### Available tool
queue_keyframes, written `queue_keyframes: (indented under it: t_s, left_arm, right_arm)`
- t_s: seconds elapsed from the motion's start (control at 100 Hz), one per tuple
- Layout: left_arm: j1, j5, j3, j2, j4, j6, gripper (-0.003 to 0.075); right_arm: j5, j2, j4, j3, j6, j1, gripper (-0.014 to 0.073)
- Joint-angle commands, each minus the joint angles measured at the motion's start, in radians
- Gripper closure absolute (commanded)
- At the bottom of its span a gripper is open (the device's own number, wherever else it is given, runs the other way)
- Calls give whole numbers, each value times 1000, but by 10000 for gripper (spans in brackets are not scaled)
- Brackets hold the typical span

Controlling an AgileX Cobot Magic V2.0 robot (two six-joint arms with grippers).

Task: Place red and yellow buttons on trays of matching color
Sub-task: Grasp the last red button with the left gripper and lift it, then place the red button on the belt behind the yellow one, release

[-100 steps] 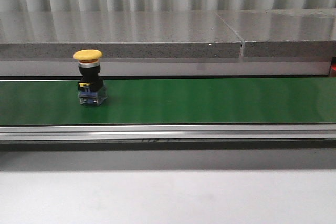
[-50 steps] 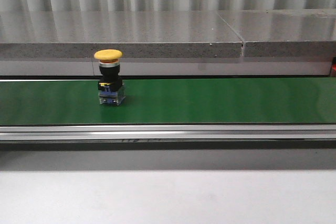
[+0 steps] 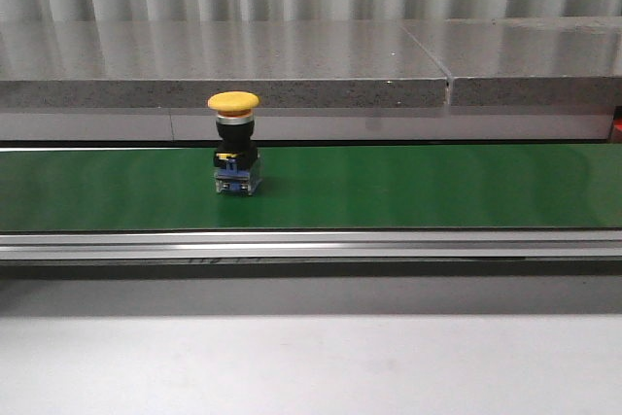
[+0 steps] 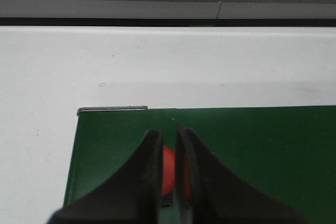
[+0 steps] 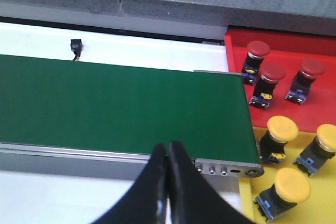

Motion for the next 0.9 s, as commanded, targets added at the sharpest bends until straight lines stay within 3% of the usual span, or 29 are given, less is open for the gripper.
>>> queue_keyframes:
  t_s: [0.0, 0.34, 0.69, 0.89]
  left_arm:
    - [-32, -70, 5, -64, 4, 4, 741]
    - [-127, -112, 167, -299, -9, 4, 741]
    - [-131, -99, 348, -585, -27, 4, 741]
    - [-131, -25, 415, -717, -27, 4, 741]
  right_arm:
    - [-67, 5, 13, -28, -10, 0, 665]
    - [-67, 5, 13, -28, -10, 0, 665]
    - [-66, 5, 13, -28, -10, 0, 665]
    - [-58, 5, 13, -25, -10, 0, 665]
